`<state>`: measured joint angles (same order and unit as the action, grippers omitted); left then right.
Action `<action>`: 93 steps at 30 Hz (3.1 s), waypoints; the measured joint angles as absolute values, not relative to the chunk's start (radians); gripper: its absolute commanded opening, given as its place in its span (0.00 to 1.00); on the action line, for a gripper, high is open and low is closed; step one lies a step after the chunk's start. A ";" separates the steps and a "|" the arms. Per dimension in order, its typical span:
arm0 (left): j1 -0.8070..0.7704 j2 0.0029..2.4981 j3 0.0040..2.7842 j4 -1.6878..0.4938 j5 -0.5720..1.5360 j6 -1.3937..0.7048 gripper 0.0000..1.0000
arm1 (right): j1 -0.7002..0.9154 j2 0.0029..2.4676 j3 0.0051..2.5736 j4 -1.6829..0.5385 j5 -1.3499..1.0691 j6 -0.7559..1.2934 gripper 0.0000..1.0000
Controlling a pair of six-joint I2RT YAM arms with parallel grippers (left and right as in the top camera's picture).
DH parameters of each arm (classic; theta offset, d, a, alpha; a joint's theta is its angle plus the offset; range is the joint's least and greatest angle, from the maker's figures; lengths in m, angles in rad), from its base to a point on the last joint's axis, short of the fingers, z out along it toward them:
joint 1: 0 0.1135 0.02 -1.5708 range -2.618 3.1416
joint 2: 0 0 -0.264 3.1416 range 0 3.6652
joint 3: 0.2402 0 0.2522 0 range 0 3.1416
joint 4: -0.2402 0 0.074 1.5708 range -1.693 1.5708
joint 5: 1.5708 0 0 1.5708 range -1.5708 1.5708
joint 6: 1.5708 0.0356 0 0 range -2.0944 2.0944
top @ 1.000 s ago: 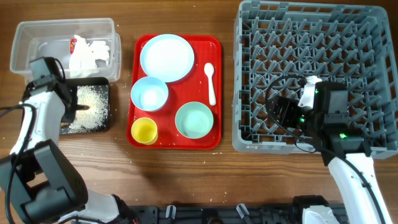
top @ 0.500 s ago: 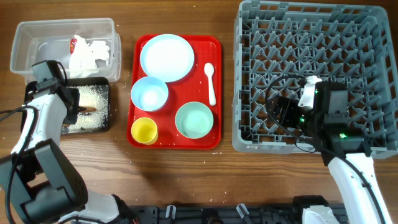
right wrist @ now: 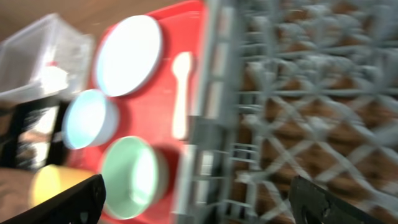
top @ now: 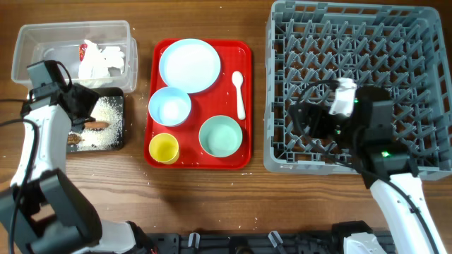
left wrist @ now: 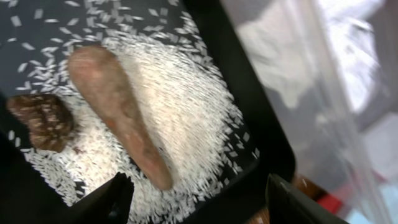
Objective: Sort waste into correct bins and load items into the dishwasher rack
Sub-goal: 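Reach the right gripper to the yellow cup on the red tray, then grasp the yellow cup with the right gripper and lift it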
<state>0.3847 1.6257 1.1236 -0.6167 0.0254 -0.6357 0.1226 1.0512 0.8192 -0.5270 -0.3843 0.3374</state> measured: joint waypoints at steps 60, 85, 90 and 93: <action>0.164 1.460 1.382 -1.238 0.056 -0.312 0.99 | 0.819 1.773 1.481 -0.698 -0.245 0.517 0.75; 0.117 1.460 1.135 -1.188 0.204 -0.286 0.64 | 0.802 1.865 1.480 -0.650 -0.253 0.594 0.75; 0.075 1.460 1.068 -1.151 0.244 -0.276 0.55 | 0.802 1.865 1.480 -0.649 -0.257 0.593 0.76; 0.053 1.460 1.024 -1.106 0.253 -0.274 0.52 | 0.799 1.865 1.480 -0.650 -0.260 0.593 0.77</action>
<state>0.0532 1.4601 1.0241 -1.1057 0.2535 -0.2741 0.7994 1.8648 1.4803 -0.6502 -0.2596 0.5930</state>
